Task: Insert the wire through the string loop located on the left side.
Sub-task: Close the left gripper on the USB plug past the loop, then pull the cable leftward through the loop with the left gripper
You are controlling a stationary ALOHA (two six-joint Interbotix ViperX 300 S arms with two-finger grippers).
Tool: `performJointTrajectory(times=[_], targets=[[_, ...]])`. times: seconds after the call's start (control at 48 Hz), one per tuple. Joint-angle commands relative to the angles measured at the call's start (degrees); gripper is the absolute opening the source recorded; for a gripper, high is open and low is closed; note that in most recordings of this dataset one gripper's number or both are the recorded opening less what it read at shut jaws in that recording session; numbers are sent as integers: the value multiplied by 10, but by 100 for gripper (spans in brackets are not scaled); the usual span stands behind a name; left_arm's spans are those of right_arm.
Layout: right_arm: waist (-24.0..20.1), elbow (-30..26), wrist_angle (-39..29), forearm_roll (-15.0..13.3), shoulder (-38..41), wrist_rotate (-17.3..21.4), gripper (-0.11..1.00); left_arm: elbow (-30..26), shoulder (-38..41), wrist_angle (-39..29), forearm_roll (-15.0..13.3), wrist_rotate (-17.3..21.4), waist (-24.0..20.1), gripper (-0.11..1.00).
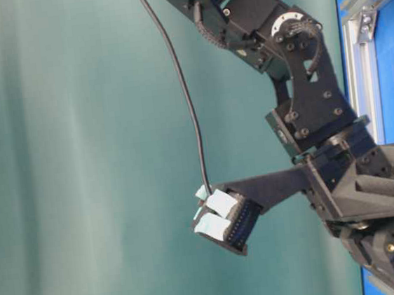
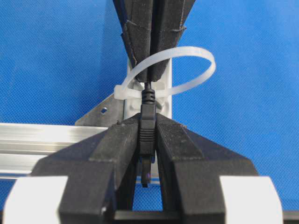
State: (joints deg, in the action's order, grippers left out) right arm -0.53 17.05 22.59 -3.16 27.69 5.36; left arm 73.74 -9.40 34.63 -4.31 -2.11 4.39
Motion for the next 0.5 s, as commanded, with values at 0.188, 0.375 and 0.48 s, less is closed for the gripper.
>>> performJointTrajectory(times=[0.188, 0.375, 0.48], targets=[[-3, -5, -11, 3, -14, 2, 71, -4, -9, 3, 0, 0, -2, 6], [-3, -4, -13, 4, -15, 2, 95, -4, -9, 3, 0, 0, -2, 6], [-3, -4, -13, 4, -16, 2, 96, 0, -15, 1, 0, -1, -2, 6]])
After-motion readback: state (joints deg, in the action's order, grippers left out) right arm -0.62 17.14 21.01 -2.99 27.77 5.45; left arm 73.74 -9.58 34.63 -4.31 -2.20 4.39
